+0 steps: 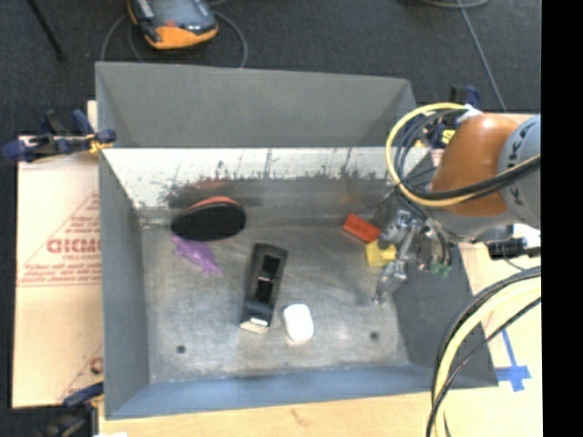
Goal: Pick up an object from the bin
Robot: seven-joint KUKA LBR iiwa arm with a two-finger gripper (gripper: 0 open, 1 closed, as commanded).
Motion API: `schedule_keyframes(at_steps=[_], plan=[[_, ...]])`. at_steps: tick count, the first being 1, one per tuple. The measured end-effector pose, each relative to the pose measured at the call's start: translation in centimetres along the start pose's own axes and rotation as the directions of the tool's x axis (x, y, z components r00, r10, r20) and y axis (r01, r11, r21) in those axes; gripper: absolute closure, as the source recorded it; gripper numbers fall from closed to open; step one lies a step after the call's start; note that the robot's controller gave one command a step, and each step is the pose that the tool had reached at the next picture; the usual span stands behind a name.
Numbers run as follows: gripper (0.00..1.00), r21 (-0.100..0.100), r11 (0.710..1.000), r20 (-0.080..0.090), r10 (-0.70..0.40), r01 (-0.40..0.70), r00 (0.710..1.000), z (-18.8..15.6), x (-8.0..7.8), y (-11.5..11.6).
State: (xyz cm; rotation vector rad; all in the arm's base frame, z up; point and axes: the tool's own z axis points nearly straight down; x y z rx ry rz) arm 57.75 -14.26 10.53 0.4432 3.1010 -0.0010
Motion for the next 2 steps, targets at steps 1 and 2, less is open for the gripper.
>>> schedule_keyframes(at_steps=[1,2], plan=[[0.0,0.0,1.0,-0.005,0.008,-0.008,1.0,-1.7,-0.9,-0.5],[0.0,0.002,0.985,0.002,-0.174,0.174,0.985,0.1,-3.5,0.7]])
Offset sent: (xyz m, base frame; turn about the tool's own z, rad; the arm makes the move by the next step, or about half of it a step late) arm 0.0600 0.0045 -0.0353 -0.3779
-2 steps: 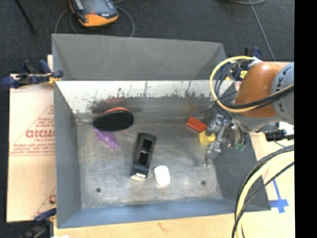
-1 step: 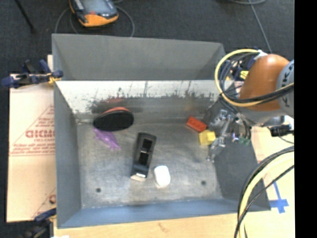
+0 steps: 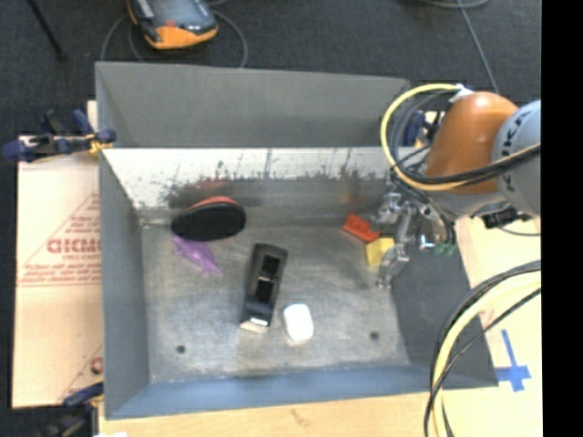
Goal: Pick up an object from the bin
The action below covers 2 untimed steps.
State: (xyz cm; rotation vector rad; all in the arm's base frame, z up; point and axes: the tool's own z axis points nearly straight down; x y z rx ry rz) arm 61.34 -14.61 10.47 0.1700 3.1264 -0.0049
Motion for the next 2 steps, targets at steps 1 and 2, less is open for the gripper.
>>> schedule_keyframes(at_steps=[1,2], plan=[[0.0,0.0,0.996,-0.002,-0.084,0.084,0.996,0.8,-0.3,0.3],[1.0,0.0,0.973,0.001,-0.232,0.232,0.973,2.9,-0.2,-1.2]])
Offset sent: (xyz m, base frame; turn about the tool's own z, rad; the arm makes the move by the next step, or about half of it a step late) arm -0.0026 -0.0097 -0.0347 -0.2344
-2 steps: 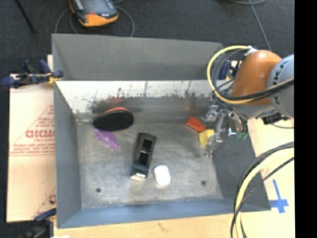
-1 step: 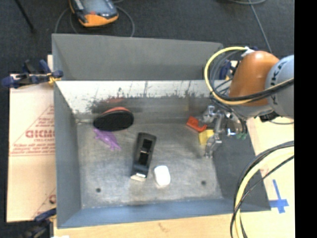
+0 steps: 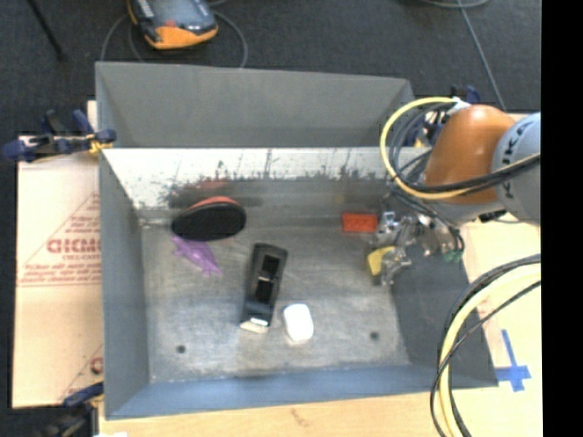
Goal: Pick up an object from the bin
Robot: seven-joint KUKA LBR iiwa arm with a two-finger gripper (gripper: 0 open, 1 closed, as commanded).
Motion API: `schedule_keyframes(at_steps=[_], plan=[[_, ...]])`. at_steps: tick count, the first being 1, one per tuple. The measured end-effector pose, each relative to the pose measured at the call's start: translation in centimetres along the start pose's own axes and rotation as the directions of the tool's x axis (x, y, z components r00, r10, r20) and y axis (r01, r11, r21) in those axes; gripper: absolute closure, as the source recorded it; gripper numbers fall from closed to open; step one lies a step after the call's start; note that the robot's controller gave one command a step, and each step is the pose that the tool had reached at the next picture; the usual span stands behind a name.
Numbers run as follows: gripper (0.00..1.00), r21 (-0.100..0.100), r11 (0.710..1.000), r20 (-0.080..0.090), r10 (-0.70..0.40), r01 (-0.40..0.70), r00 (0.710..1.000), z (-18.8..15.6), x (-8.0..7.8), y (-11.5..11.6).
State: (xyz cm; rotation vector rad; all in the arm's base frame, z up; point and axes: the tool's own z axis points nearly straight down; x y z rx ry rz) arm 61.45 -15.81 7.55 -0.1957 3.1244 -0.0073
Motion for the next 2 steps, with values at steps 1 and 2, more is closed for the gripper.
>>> schedule_keyframes(at_steps=[1,2], plan=[[1.0,0.0,1.0,0.0,-0.001,0.001,1.0,0.0,0.0,0.0],[1.0,0.0,1.0,0.0,-0.007,0.007,1.0,-17.6,2.9,1.6]])
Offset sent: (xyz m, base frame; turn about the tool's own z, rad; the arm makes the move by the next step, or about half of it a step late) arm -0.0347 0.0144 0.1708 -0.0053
